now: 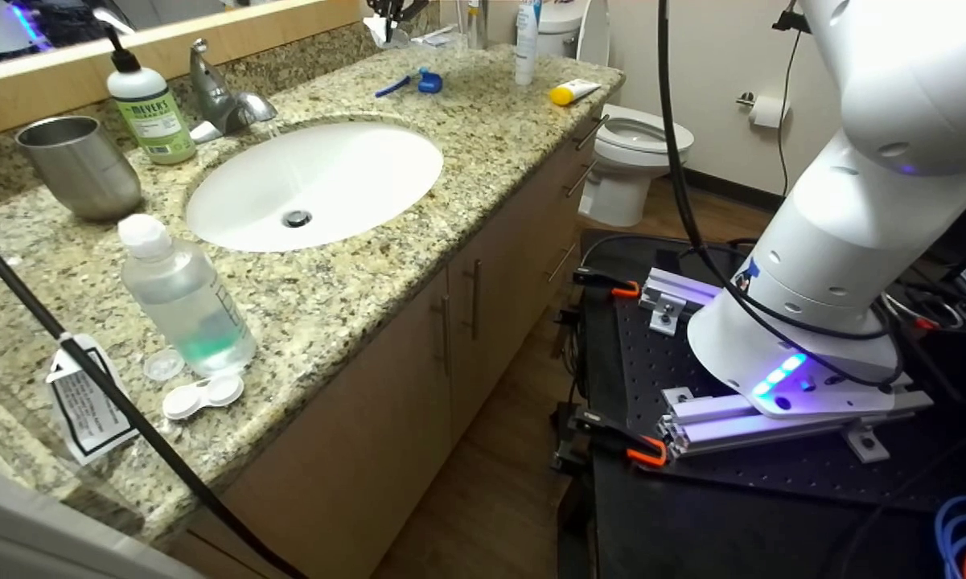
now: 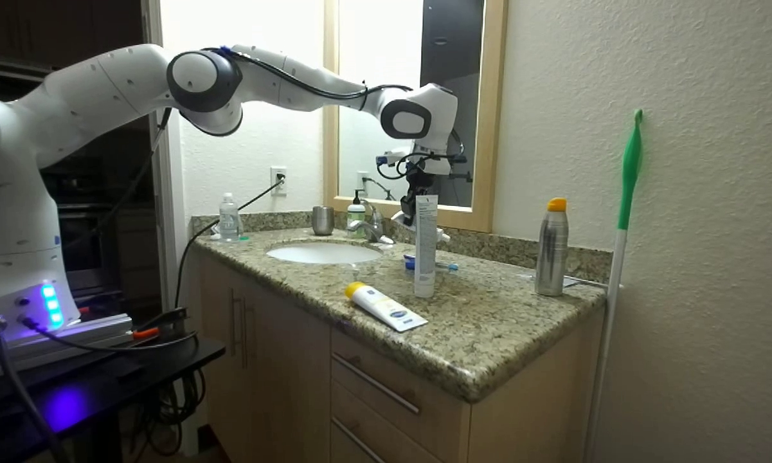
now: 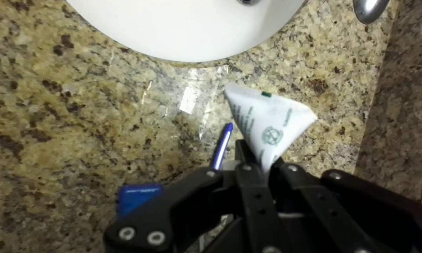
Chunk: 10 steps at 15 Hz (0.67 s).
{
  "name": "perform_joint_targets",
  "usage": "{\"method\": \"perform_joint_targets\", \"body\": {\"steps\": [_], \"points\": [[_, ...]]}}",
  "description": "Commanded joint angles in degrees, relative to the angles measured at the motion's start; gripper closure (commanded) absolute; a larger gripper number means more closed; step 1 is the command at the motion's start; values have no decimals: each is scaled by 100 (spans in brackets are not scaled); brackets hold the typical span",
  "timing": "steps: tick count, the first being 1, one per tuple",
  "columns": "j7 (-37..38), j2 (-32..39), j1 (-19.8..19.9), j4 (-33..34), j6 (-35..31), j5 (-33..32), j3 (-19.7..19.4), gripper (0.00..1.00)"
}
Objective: Wet the toothbrush with water, put it back on the counter, move the toothpaste forward then close the tap
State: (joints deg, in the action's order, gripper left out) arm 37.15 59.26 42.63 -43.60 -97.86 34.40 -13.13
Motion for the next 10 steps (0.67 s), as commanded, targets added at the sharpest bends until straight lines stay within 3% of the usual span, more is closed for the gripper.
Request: {"method": "perform_joint_targets", "body": {"steps": [1,5,10], "points": [[71,240,-164,-21,-714,76,14,97],[546,381,-260,-23,-1254,48,-79,97],[1133,349,-300,-98,-1431,-108,-357,97]]}}
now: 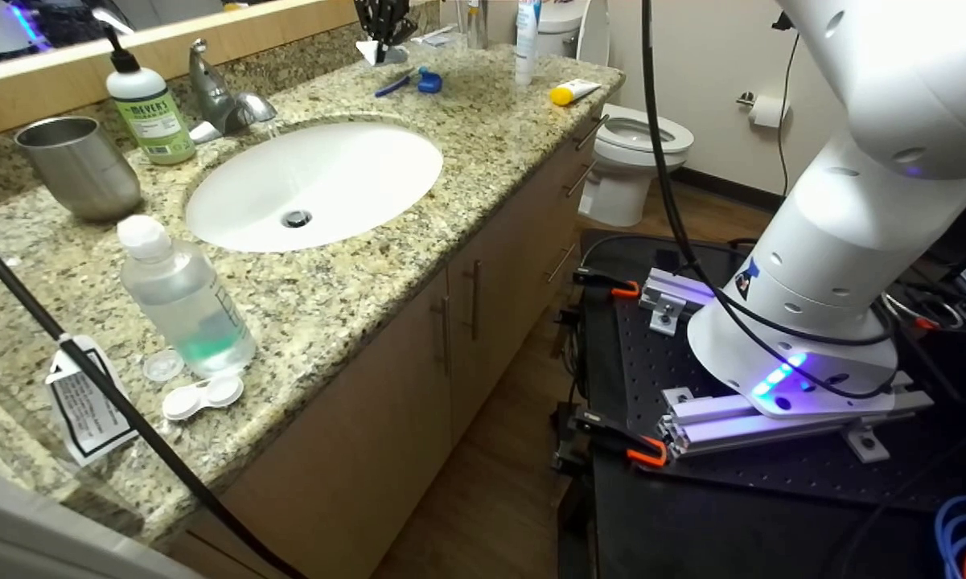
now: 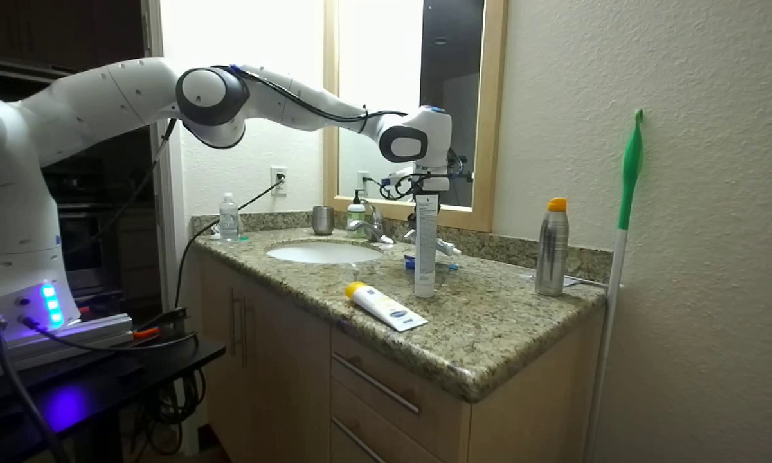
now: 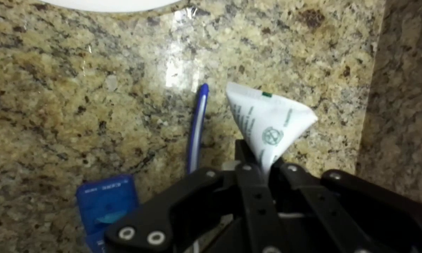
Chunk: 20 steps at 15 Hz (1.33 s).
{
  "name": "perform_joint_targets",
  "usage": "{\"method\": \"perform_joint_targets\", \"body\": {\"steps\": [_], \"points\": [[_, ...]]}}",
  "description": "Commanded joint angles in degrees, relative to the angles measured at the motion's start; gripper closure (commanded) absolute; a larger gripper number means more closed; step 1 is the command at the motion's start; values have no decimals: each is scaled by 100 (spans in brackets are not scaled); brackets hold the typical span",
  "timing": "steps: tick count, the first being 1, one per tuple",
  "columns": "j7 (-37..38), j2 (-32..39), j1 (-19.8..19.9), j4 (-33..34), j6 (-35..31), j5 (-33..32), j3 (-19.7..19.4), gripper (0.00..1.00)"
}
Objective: Wet the toothbrush with water, put it back on the counter, move the toothpaste forward then close the tap
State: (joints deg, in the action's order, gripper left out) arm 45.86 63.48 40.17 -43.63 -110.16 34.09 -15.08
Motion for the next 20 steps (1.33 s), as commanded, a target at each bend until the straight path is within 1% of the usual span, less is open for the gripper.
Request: {"method": "perform_joint_targets", "body": {"steps": [1,4,6,7,8,9,10,12,13,14,15,16,18,19,20], "points": [[327,-58,-63,-89,-169,-124,-224,97],[436,11,-76,-60,-154,-221,-321,97],[396,63,-2,2,-42,-256,-316,97],[421,77,-3,4,-26,-286,-335,92],[454,90,21,1,-9,-251,-306,64],[417,94,46,4,61,-237,-278,64],[417,97,52,-7,47,-233,-279,63],[394,104,84,23,74,-208,-254,49],[404,95,68,21,43,-209,-258,41],[463,66,30,-15,34,-215,-269,35],[504,16,11,-42,126,-232,-279,27],[522,-62,2,-86,311,-246,-274,20],[388,-391,-18,-241,1234,-331,-236,7],[328,-534,-26,-282,1650,-340,-223,2],[237,-700,-35,-314,2108,-354,-216,0]]}}
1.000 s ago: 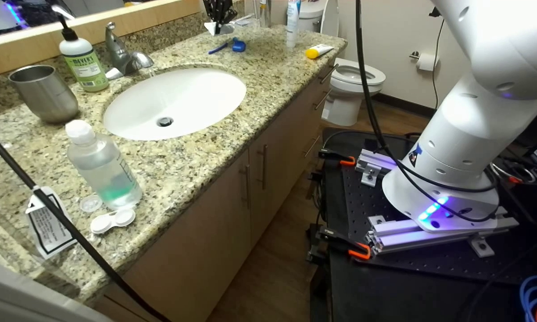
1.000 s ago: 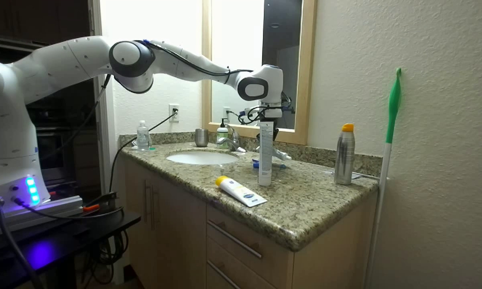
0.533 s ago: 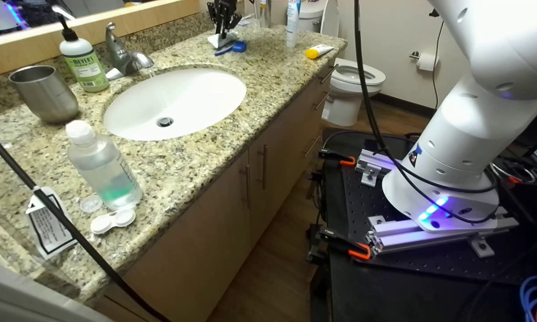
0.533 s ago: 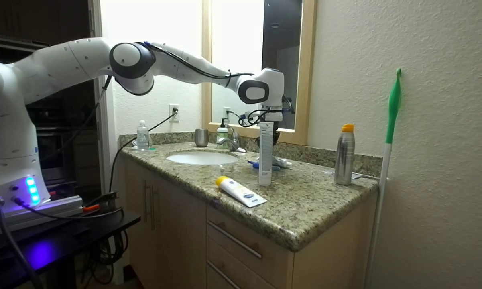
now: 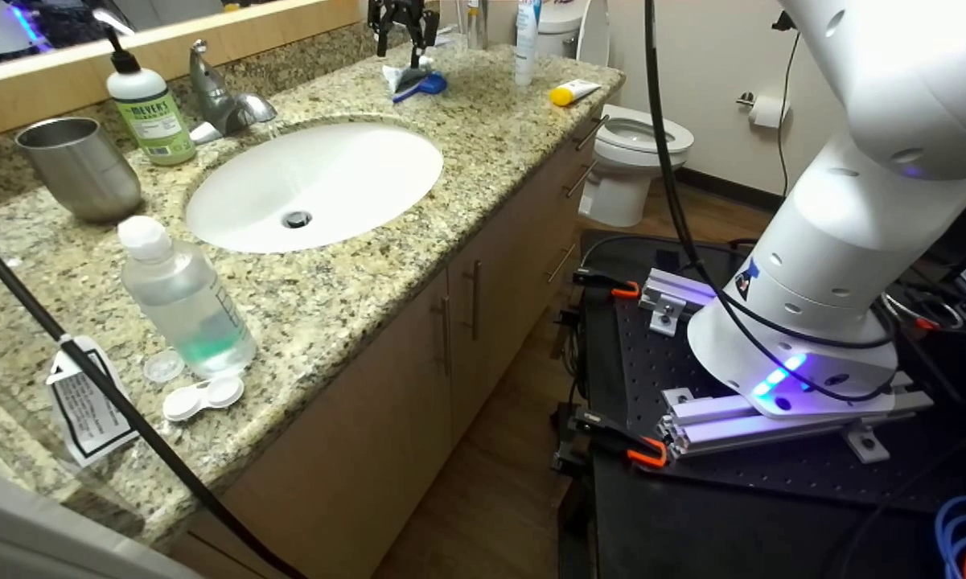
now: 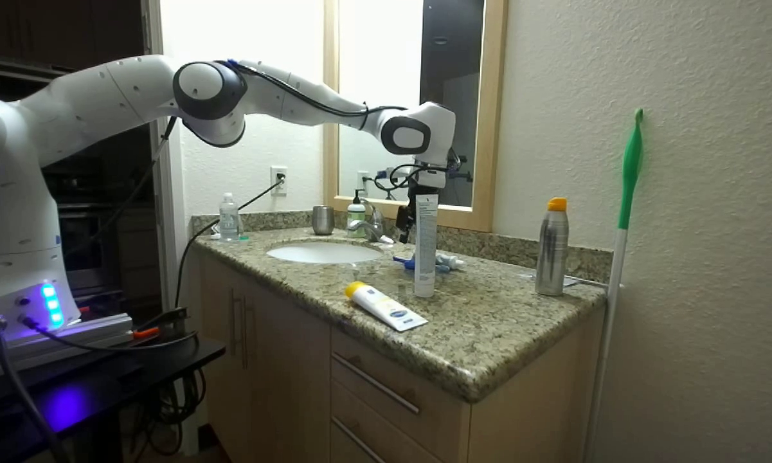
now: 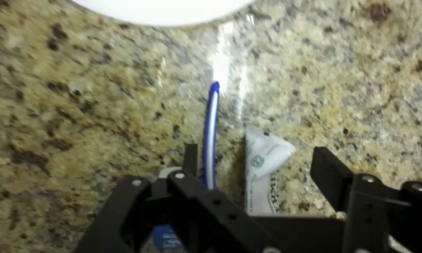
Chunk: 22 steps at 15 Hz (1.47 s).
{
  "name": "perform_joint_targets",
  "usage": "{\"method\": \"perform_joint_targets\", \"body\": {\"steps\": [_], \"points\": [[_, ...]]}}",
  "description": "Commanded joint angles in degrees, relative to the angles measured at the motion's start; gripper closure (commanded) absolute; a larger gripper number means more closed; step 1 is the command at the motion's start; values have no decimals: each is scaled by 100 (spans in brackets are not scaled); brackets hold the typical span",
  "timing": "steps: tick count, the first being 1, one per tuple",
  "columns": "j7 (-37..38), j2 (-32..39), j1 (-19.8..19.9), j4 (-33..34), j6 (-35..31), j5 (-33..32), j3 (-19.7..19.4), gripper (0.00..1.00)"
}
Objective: Wet the toothbrush with water, put it back on the counter, move the toothpaste forward then close the tap
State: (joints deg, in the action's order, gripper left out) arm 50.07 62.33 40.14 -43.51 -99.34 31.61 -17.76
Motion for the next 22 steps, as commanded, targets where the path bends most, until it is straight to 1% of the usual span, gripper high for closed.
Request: {"method": "perform_joint_targets", "body": {"steps": [1,5,7,8,9,10,12,13,14,15,16,18,22], "points": [[-273,-744,-36,-337,1478,-115,58,0],[-755,-1240,-132,-416,3054,-260,32,0],[-1126,-1364,-198,-395,3704,-570,-42,0],[-1204,-1370,-130,-280,3975,-603,-7,0],[-890,-1168,-118,-52,3658,-463,5,0],[-974,-1213,-121,-53,3831,-516,5,0],[-1030,-1242,-115,-57,3916,-538,5,0],[-1189,-1192,-187,-51,3861,-645,4,0],[-1593,-1226,-362,-194,3640,-841,0,0],[-1899,-1303,-498,-358,3476,-962,7,0],[-2115,-1479,-702,-696,3189,-1060,3,0],[-2429,-1837,-1150,-1353,2469,-1231,-28,0],[-2848,-2277,-1943,-2274,942,-1406,1,0]]}}
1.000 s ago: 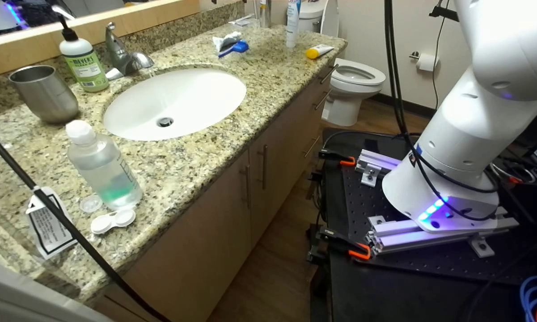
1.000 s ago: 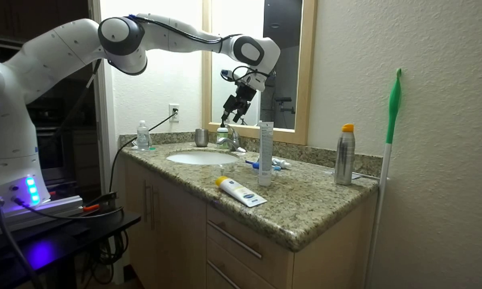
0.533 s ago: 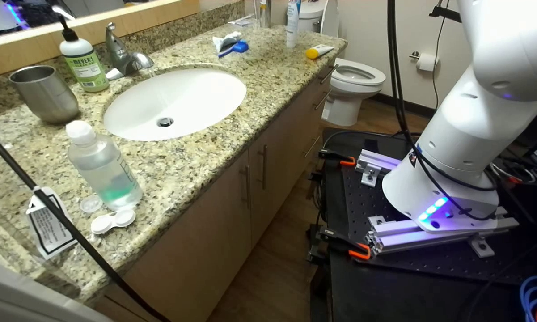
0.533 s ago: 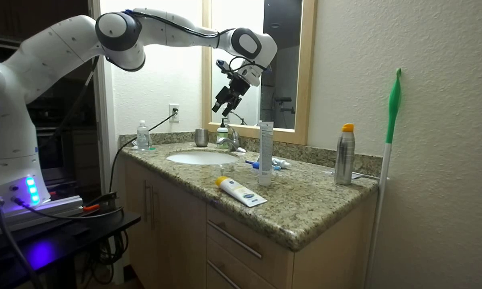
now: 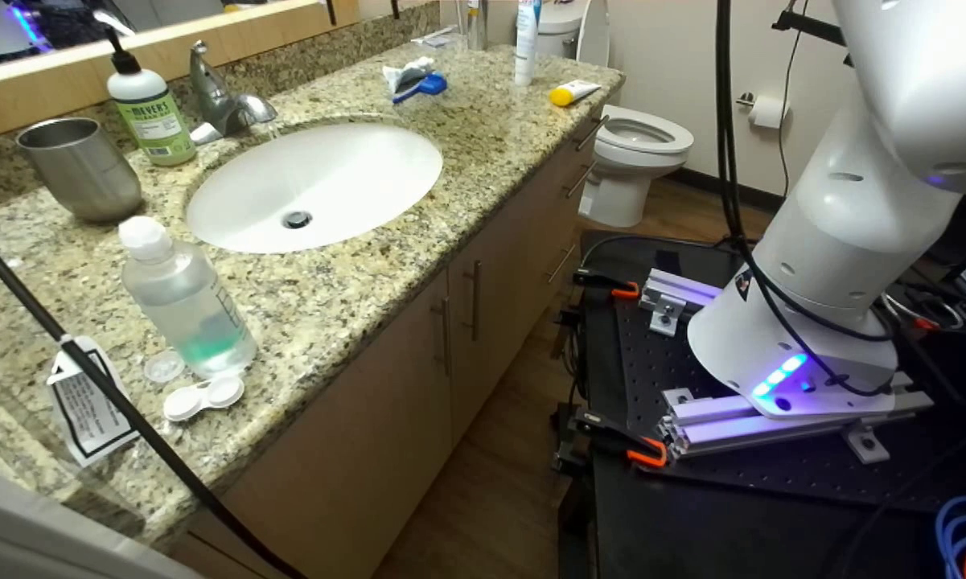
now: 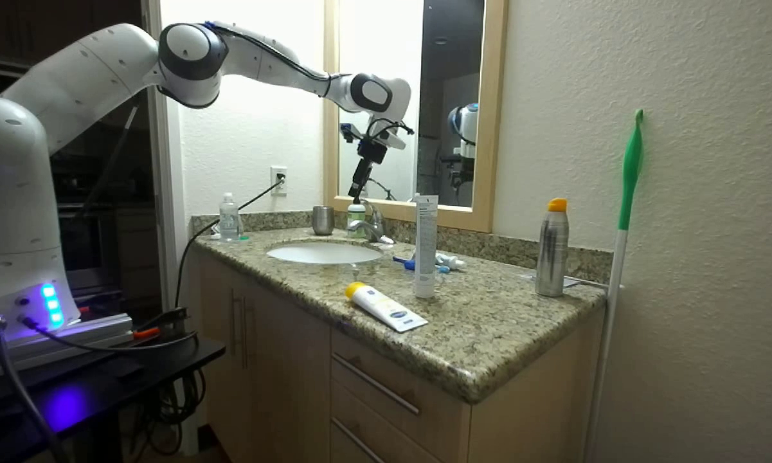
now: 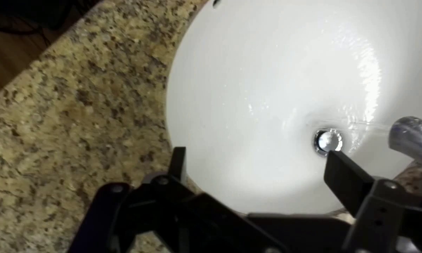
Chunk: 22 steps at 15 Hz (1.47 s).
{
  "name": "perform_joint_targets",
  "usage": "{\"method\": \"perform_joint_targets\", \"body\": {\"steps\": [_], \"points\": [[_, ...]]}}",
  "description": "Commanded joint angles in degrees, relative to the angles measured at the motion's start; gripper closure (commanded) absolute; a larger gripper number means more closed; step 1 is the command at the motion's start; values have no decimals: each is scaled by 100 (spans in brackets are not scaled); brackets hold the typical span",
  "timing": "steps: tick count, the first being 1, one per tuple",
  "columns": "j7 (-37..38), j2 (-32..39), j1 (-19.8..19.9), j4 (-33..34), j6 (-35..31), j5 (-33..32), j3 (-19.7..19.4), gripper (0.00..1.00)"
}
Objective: Wet the toothbrush with water, put it back on the counter, move the toothpaste forward then close the tap
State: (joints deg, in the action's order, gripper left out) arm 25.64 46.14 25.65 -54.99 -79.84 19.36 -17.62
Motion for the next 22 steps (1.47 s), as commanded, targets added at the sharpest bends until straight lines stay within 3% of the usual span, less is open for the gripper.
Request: {"method": "perform_joint_targets", "body": {"steps": [1,3,4,7,14,16,17,22], "points": [[-494,-774,-655,-1368,-1444,-160,6,0],[-782,-1054,-873,-1855,-2268,-62,12,0],[-385,-482,-743,-955,-1638,-61,3,0],[-359,-523,-839,-1037,-1748,-62,-1,0],[-932,-428,-696,-970,-3544,1235,468,0],[-943,-324,-747,-987,-3869,1352,460,0],[-778,-429,-819,-1015,-3629,1175,370,0],[-755,-64,-782,-805,-3966,1327,452,0]]}}
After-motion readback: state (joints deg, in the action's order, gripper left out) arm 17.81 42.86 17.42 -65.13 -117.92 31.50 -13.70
